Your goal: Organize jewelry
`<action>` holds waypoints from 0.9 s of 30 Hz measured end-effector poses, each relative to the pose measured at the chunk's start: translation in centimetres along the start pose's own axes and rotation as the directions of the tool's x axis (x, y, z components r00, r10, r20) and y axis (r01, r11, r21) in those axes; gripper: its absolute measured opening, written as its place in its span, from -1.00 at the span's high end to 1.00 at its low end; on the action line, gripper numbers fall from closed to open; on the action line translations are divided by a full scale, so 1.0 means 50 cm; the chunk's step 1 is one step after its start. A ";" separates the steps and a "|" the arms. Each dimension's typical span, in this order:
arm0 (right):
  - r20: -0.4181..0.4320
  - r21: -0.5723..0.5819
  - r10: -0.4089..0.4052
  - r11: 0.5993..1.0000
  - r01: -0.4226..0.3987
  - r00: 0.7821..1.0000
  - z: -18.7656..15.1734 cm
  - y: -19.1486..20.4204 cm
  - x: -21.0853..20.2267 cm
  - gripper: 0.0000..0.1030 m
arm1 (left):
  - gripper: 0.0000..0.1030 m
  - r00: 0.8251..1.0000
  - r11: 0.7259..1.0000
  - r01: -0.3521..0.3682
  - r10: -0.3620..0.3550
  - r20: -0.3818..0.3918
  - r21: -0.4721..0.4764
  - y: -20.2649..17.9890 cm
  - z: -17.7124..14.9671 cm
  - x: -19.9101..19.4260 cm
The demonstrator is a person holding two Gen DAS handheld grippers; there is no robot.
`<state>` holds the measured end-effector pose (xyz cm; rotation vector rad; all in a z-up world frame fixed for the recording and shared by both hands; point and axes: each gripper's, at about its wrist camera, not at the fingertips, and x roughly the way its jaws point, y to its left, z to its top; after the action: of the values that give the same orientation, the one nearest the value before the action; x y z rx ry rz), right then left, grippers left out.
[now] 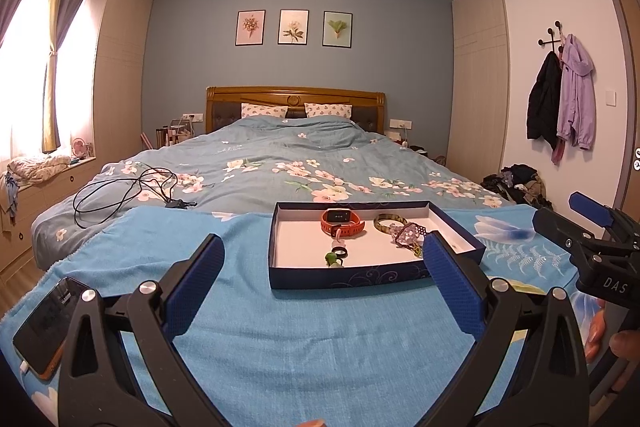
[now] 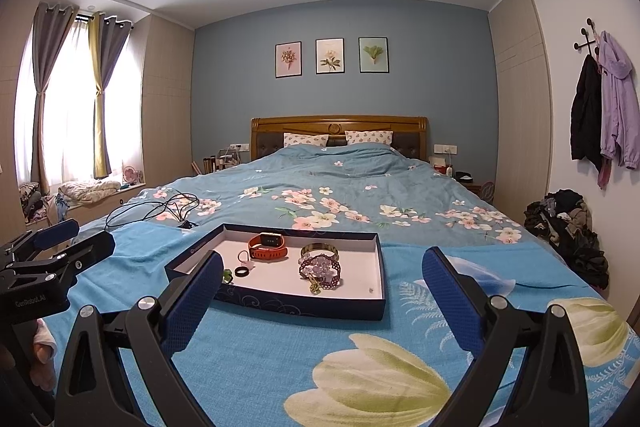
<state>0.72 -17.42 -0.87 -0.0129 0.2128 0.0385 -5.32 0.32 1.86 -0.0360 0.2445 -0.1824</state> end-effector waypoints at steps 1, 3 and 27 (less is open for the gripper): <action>0.000 0.001 0.000 1.000 0.000 1.000 0.000 -0.001 0.000 -0.87 | -0.90 1.000 1.000 0.001 -0.001 -0.001 -0.001 0.000 0.001 0.001; 0.000 0.001 0.001 1.000 -0.001 1.000 -0.001 0.001 -0.001 -0.87 | -0.90 1.000 1.000 0.002 -0.002 0.000 -0.001 0.000 0.000 -0.001; -0.007 0.008 -0.001 1.000 0.001 1.000 -0.009 0.002 -0.001 -0.87 | -0.90 1.000 1.000 0.008 -0.008 -0.003 0.001 -0.002 -0.003 0.002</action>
<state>0.57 -17.35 -1.31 -0.0049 0.2203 0.0366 -5.30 0.19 1.71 -0.0352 0.2475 -0.1904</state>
